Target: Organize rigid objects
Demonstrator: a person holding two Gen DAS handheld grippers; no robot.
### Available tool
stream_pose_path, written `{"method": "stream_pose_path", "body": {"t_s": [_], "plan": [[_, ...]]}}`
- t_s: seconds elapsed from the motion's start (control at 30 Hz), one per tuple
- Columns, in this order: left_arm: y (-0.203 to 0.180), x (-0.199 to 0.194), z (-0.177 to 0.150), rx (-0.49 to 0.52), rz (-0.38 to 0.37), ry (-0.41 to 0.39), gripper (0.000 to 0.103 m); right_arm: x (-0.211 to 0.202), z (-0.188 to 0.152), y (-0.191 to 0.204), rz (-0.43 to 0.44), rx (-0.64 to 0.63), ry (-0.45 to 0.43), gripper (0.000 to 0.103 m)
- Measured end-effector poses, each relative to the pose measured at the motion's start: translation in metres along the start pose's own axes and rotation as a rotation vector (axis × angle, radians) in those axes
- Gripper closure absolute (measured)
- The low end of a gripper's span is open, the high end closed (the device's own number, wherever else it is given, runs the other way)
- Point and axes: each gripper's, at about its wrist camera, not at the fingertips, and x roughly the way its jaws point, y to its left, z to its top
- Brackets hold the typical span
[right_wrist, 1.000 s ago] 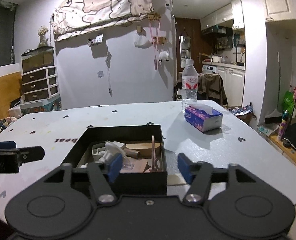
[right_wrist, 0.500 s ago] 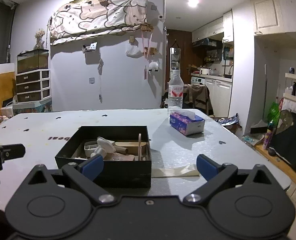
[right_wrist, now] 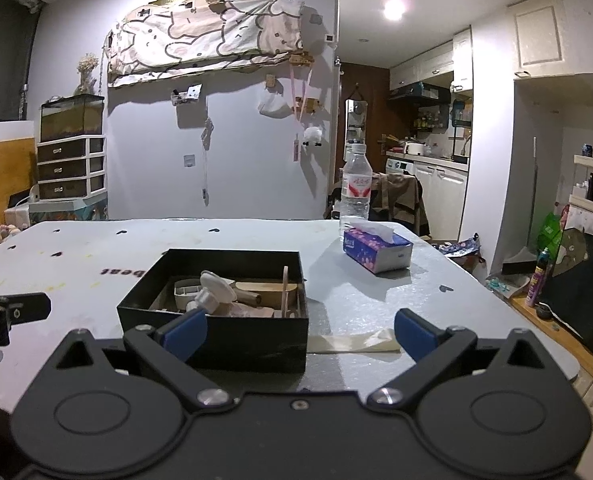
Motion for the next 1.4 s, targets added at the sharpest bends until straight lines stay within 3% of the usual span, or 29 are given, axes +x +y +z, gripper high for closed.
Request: {"method": "stream_pose_path", "body": {"t_s": [1.4], "plan": [[0.0038, -0.0014, -0.0017, -0.01, 0.005, 0.001, 0.0, 0.0017, -0.0043, 0.0043, 0.003, -0.007, 0.007, 0.001]]}}
